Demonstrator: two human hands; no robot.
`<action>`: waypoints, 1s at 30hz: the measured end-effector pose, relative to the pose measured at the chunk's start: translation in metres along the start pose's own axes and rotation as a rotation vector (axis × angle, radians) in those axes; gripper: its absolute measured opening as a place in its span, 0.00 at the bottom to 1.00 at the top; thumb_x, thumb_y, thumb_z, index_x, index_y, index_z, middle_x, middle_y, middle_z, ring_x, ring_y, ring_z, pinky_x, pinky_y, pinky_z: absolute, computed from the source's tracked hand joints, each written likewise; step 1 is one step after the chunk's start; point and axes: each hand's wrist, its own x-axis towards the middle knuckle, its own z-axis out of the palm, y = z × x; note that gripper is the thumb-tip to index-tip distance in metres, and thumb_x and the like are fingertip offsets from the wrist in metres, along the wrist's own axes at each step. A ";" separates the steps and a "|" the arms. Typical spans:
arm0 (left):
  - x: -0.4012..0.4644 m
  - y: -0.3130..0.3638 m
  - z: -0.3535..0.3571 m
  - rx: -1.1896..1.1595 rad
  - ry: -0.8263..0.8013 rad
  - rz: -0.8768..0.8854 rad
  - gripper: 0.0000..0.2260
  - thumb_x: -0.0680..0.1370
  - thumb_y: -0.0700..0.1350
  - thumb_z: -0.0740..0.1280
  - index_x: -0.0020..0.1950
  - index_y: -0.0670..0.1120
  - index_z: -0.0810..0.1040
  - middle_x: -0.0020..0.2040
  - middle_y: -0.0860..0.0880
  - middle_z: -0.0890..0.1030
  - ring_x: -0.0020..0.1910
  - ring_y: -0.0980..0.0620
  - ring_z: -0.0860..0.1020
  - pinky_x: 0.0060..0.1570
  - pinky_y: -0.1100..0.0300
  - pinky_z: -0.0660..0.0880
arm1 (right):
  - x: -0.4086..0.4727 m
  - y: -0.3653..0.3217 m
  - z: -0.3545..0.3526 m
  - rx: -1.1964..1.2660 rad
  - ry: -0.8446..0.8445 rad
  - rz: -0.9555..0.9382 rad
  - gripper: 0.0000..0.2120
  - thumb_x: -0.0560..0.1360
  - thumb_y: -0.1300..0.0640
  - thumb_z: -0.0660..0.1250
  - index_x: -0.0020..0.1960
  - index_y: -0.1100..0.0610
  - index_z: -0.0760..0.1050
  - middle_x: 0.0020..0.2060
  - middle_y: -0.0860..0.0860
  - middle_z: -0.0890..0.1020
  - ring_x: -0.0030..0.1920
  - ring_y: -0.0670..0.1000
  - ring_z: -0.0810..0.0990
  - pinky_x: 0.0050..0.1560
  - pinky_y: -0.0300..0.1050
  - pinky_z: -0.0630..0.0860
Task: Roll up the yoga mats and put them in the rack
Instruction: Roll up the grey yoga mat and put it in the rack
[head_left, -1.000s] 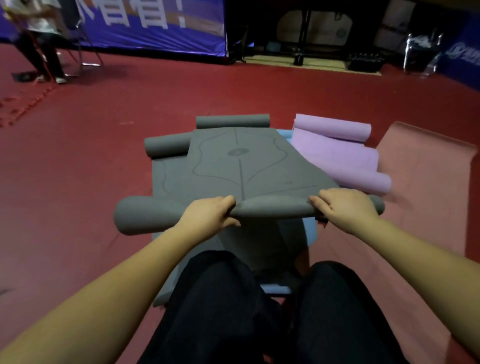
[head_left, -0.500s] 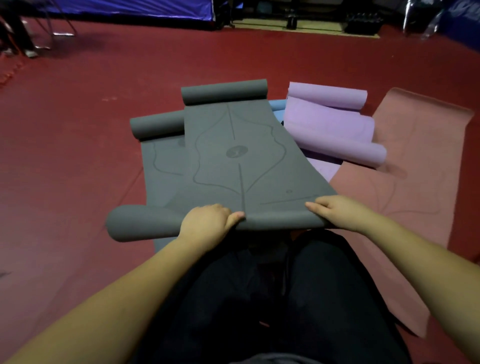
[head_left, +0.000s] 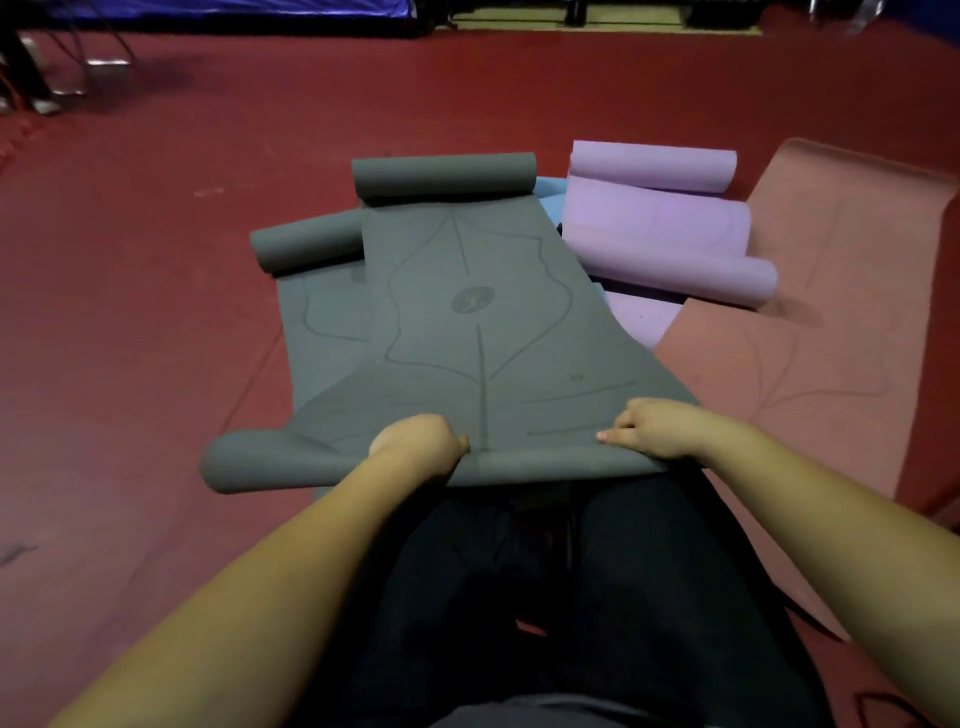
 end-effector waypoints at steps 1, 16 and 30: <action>0.001 0.000 0.000 0.036 -0.010 0.036 0.19 0.81 0.57 0.57 0.58 0.46 0.80 0.56 0.43 0.81 0.56 0.42 0.80 0.51 0.52 0.75 | 0.000 -0.001 0.005 -0.011 0.077 -0.014 0.21 0.80 0.38 0.57 0.53 0.54 0.79 0.51 0.53 0.76 0.58 0.56 0.76 0.56 0.46 0.71; 0.003 0.014 -0.029 -0.001 -0.231 0.047 0.19 0.84 0.40 0.54 0.75 0.45 0.69 0.73 0.40 0.70 0.69 0.41 0.71 0.65 0.55 0.65 | -0.029 -0.033 0.057 -0.298 0.607 0.054 0.31 0.76 0.33 0.43 0.41 0.53 0.75 0.39 0.53 0.82 0.43 0.58 0.81 0.45 0.51 0.68; -0.035 -0.062 0.009 0.083 0.388 0.061 0.27 0.83 0.60 0.47 0.55 0.47 0.82 0.56 0.43 0.82 0.60 0.40 0.76 0.57 0.49 0.71 | -0.005 -0.027 0.023 -0.137 0.312 0.029 0.30 0.81 0.36 0.43 0.53 0.49 0.80 0.56 0.55 0.82 0.58 0.57 0.79 0.55 0.48 0.73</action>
